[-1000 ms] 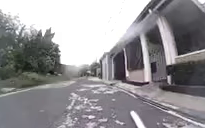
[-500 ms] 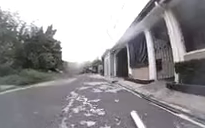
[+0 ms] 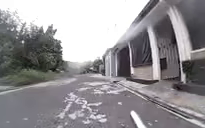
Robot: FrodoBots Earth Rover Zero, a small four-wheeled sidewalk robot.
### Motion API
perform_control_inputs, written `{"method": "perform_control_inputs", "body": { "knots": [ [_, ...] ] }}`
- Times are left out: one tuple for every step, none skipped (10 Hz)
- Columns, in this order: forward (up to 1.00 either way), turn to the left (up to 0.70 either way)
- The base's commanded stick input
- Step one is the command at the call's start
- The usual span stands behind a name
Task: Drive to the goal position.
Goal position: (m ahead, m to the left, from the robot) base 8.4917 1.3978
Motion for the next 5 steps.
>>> {"method": "perform_control_inputs", "body": {
  "knots": [
    [0.5, 0.0],
    [0.5, 0.0],
    [0.5, 0.0],
    [0.5, 0.0],
    [0.5, 0.0]
  ]
}}
